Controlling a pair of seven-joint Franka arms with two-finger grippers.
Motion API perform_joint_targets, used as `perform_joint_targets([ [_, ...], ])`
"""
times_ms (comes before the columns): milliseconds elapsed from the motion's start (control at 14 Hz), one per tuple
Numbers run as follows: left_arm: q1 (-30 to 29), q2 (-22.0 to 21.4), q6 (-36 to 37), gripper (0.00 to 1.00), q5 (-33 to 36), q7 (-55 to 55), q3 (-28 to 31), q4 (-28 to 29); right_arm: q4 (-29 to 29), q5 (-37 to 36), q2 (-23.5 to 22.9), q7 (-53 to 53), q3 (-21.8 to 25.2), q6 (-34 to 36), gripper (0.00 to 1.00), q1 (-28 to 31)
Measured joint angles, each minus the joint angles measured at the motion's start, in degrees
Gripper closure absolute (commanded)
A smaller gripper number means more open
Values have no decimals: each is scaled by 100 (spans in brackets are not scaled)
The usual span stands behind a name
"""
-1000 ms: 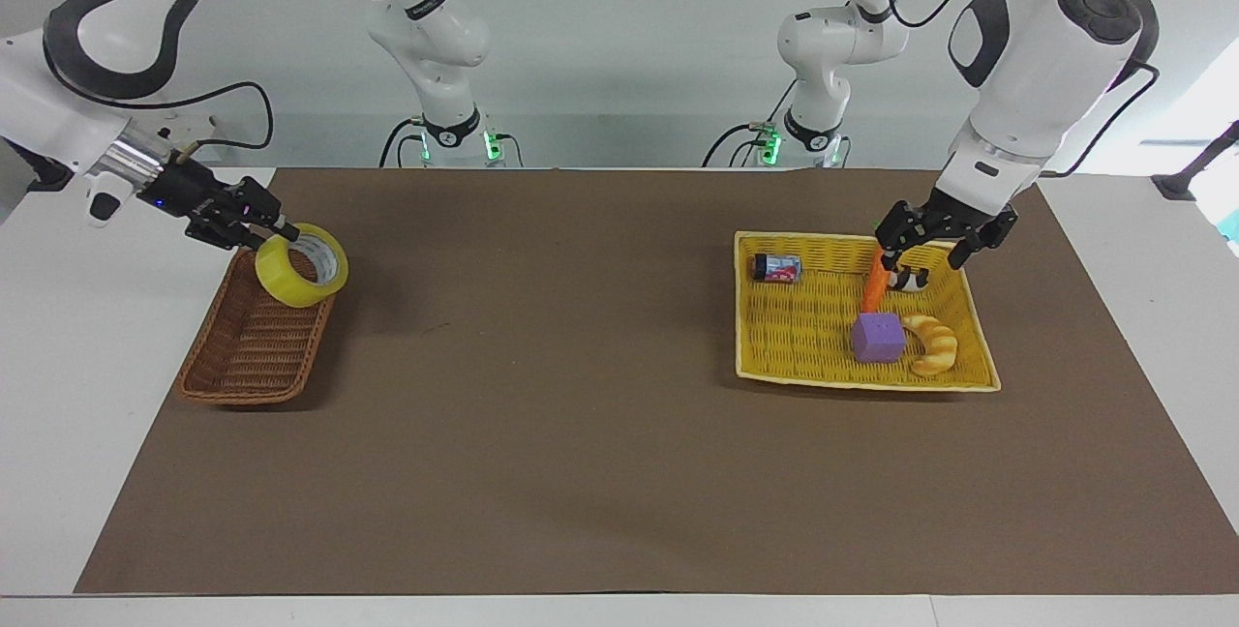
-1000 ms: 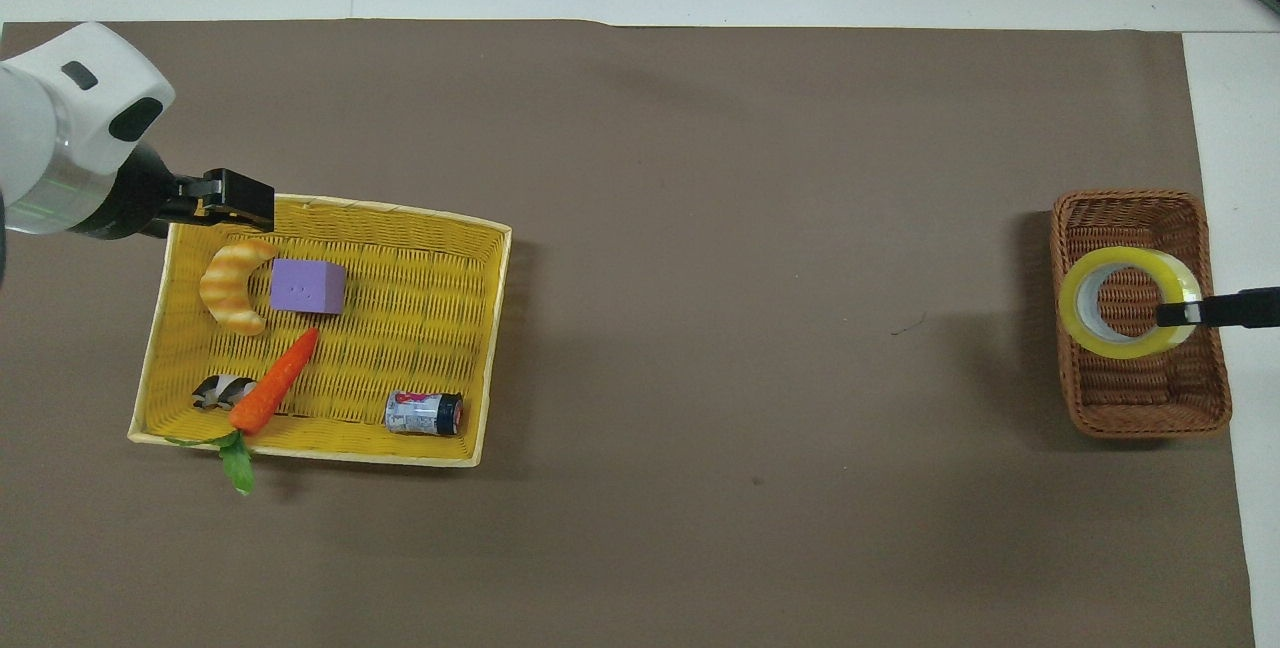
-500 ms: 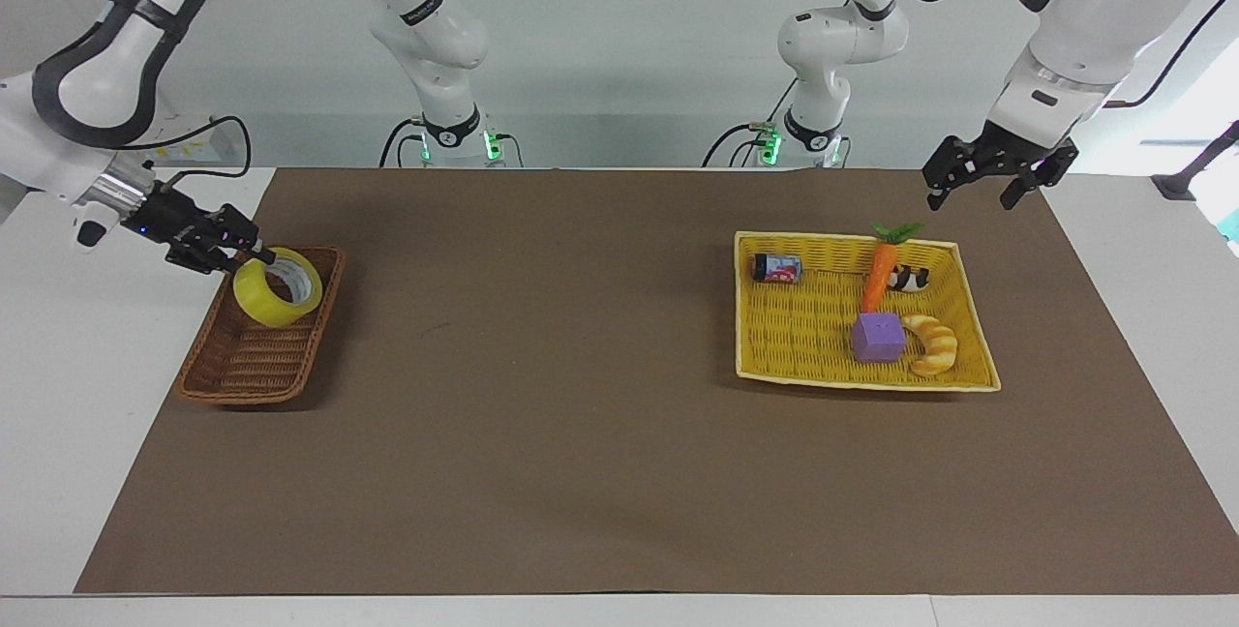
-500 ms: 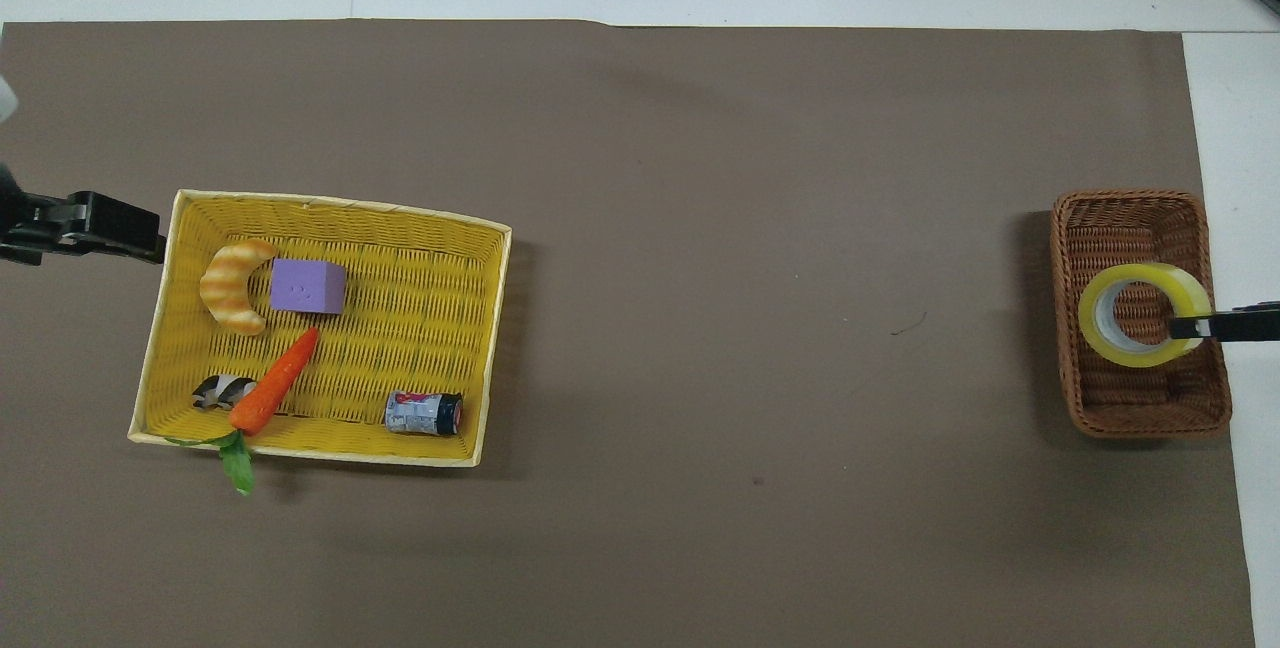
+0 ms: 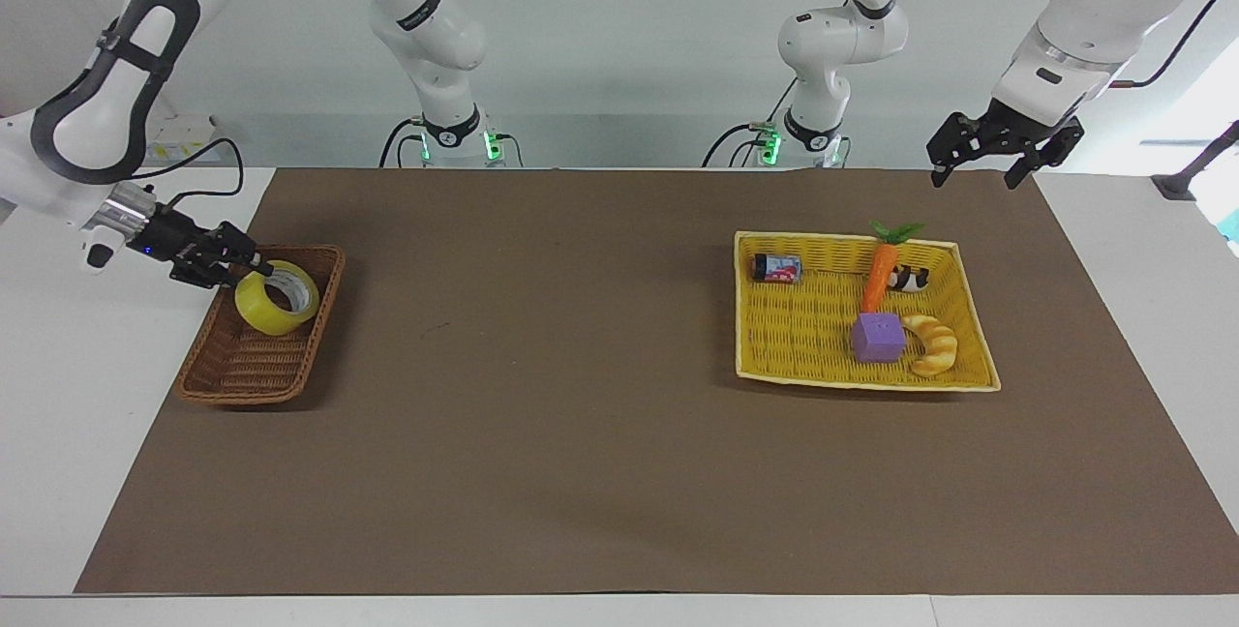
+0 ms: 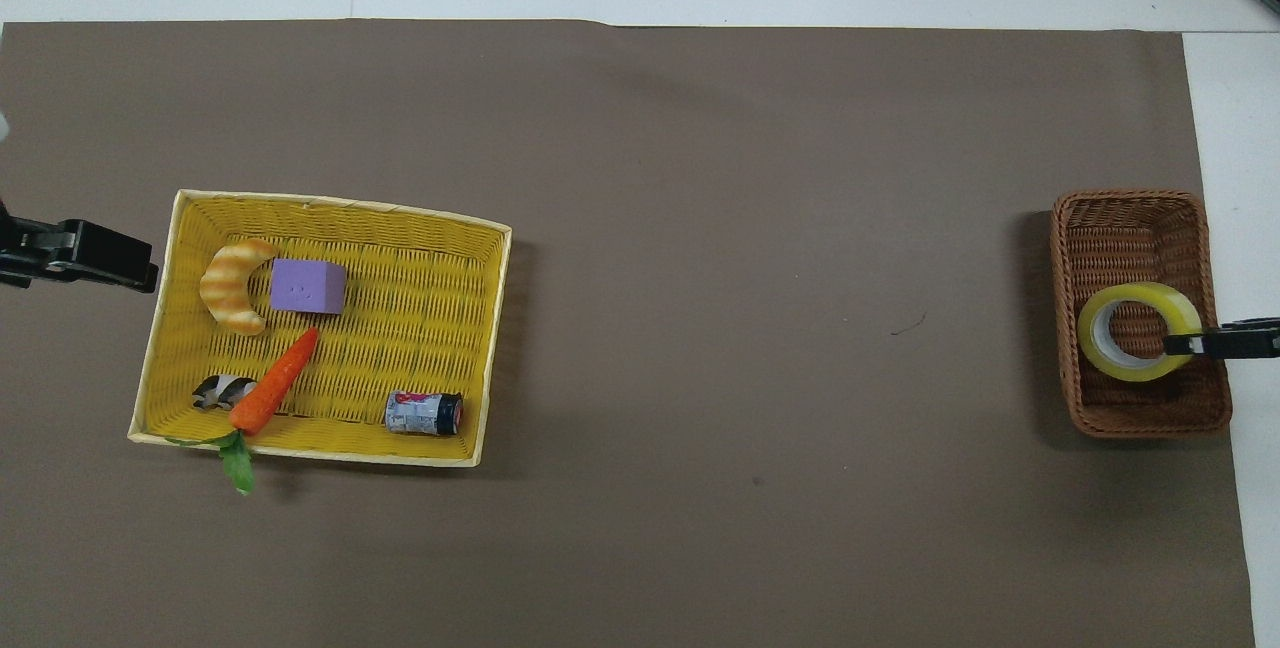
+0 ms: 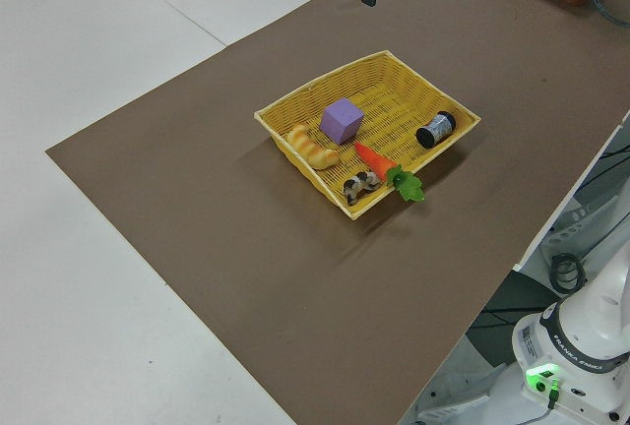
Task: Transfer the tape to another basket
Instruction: 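Lower the tape into the brown basket while the left gripper returns to rest, then open the right gripper and lift it off the tape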
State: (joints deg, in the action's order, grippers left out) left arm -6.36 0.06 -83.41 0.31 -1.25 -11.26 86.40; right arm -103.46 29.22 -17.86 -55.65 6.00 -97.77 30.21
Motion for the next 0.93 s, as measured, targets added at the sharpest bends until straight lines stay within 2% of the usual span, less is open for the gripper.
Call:
perform_joint_targets([
  [71,0,-5,-1,0,0,-18,-2,0,1,0,-1,0,-8,-47,0,-1],
  [357,-2,-6,-5,0,-1,-22,14,0,71,0,-3,0,-16,-161,0,-2],
  [643,-78,-6,-5,0,-1,-22,61,0,564,0,-27,49,-55,-198,0,-83],
  [929,-82,-6,-5,0,-1,-22,57,0,1259,-706,97,892,-85,-389,0,-725],
])
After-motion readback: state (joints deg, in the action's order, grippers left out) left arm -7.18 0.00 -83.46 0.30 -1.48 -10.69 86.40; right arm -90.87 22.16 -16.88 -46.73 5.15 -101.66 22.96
